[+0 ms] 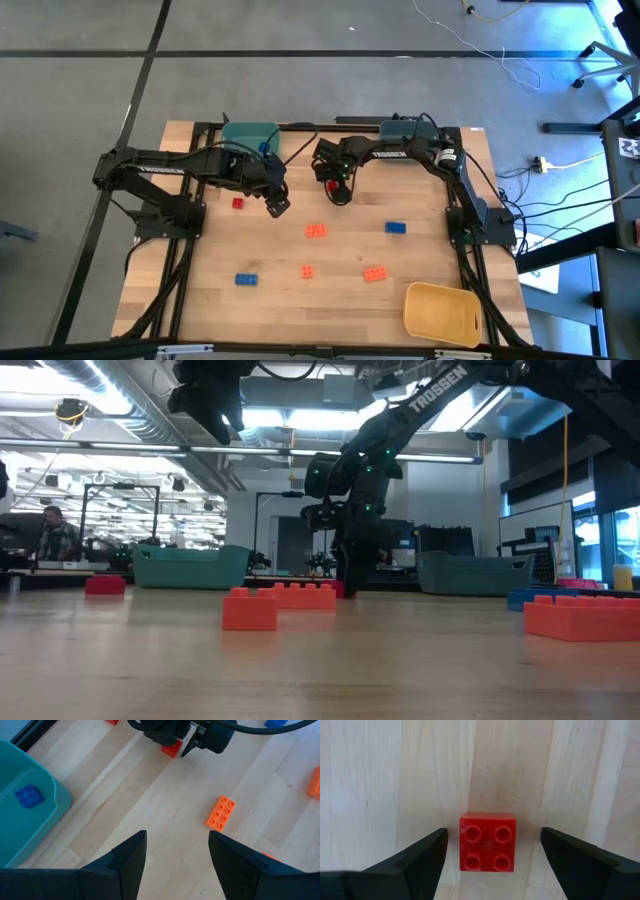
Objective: Sort & place blocks by color
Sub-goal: Put the red game piece into the yellow bin
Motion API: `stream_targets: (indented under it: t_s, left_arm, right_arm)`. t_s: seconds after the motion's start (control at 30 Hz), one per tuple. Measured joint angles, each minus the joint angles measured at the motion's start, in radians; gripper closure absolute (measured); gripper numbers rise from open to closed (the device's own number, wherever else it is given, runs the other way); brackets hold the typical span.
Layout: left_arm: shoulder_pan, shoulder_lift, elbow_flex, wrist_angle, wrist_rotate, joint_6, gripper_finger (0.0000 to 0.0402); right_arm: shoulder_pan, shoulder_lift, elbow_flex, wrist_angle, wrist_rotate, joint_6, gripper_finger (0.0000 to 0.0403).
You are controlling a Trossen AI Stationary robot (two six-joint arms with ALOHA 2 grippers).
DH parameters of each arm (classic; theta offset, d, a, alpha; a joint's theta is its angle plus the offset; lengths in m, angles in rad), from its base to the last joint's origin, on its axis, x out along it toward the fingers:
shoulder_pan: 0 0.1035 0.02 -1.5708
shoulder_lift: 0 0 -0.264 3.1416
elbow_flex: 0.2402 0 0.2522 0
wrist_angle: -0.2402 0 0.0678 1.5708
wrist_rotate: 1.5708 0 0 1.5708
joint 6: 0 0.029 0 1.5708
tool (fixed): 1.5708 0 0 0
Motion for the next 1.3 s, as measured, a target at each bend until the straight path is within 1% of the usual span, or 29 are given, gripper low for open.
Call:
stream_targets:
  t_s: [0.2, 0.3, 0.7, 0.87, 1.13, 1.3]
  left_arm:
    - [0.0, 0.0, 0.0, 0.0, 0.0, 0.0, 0.0194]
    - [0.0, 0.0, 0.0, 0.0, 0.0, 0.0, 0.0194]
    - [0.0, 0.0, 0.0, 0.001, 0.0, 0.001, 0.0194]
    - [0.0, 0.0, 0.0, 0.005, 0.025, 0.049, 0.0194]
    - [-0.008, 0.0, 0.0, 0.006, 0.02, 0.053, 0.0194]
    - [-0.008, 0.0, 0.0, 0.006, 0.025, 0.083, 0.0194]
  right_arm:
    - [0.0, 0.0, 0.0, 0.0, 0.0, 0.0, 0.0078]
    - [0.0, 0.0, 0.0, 0.0, 0.0, 0.0, 0.0091]
    - [0.0, 0.0, 0.0, 0.002, 0.001, 0.0, 0.0214]
    - [0.0, 0.0, 0.002, 0.001, 0.0, 0.029, 0.0257]
    - [0.0, 0.0, 0.003, -0.01, -0.05, 0.095, 0.026]
    - [0.005, 0.003, 0.035, -0.14, -0.081, 0.128, 0.026]
